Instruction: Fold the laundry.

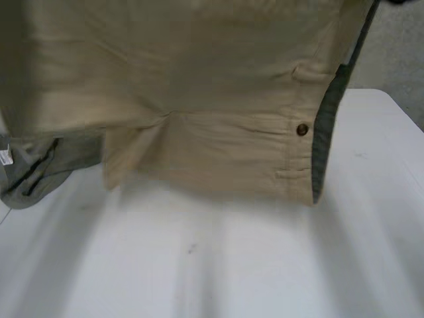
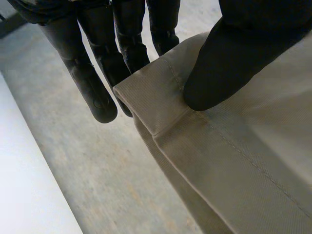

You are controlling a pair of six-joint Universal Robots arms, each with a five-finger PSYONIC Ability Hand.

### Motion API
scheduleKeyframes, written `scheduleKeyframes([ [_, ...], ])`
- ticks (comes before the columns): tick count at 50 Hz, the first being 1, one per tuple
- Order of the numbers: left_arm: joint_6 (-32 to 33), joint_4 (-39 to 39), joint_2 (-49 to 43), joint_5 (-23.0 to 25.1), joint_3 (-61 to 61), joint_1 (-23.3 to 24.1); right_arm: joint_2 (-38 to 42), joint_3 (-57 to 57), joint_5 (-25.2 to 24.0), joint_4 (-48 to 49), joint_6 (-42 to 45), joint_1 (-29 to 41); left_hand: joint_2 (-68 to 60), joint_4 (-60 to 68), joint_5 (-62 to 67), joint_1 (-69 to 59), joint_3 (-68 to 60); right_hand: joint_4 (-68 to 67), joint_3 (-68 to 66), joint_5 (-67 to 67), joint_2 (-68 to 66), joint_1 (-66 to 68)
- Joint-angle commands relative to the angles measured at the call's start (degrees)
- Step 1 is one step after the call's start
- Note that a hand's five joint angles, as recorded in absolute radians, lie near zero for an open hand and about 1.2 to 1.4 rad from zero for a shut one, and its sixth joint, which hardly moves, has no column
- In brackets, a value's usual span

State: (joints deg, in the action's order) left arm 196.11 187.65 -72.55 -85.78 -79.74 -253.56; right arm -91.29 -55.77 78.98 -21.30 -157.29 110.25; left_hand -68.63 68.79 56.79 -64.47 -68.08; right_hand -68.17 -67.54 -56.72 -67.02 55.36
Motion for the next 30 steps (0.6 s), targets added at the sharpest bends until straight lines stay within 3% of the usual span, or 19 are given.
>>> scheduleKeyframes([
  [1,0.33,0.18,-10.31,0.44,2.75,0.0,7.23,3.3,-0.14,-1.73,-1.35,-0.12,-11.37,11.21,13.21,-15.53,-11.92,-11.83,-12.46,-13.28,-12.98,24.64],
  [9,3.66,3.07,-30.26,0.52,6.35,0.52,22.63,3.21,1.18,-0.68,-2.23,0.58,-11.37,11.21,13.21,-15.53,-11.92,-11.83,-12.46,-13.28,-12.98,24.64],
  [12,5.51,7.28,-37.21,0.44,8.28,1.14,29.13,4.44,4.25,2.91,-3.02,0.76,-11.37,11.21,13.21,-15.53,-11.92,-11.83,-12.46,-13.28,-12.98,24.64],
  [24,7.09,21.0,-57.34,-0.18,24.1,3.95,43.82,8.84,12.77,26.47,-2.15,0.84,-11.37,11.21,13.21,-15.53,-11.92,-11.83,-12.46,-13.28,-12.98,24.64],
  [25,7.09,21.35,-57.87,-0.18,24.54,4.13,45.04,9.53,13.39,27.79,-1.8,0.85,1.93,-2.09,-0.09,-2.23,1.38,-3.39,-4.03,-4.85,-4.55,16.21],
  [26,7.01,21.79,-58.49,-0.27,24.9,4.21,45.75,10.15,13.66,27.54,-1.36,0.93,24.71,-24.87,-22.87,20.55,24.16,25.5,24.86,24.05,24.35,-12.69],
  [27,7.09,22.41,-58.93,-0.27,24.9,4.48,46.72,11.03,13.92,26.49,-0.83,0.93,58.63,-58.79,-56.79,54.47,58.08,58.17,57.54,56.72,57.02,-45.36],
  [30,7.01,24.51,-59.02,-0.35,23.41,5.0,49.01,14.72,15.06,20.43,1.19,2.51,58.63,-58.79,-56.79,54.47,58.08,58.17,57.54,56.72,57.02,-45.36],
])
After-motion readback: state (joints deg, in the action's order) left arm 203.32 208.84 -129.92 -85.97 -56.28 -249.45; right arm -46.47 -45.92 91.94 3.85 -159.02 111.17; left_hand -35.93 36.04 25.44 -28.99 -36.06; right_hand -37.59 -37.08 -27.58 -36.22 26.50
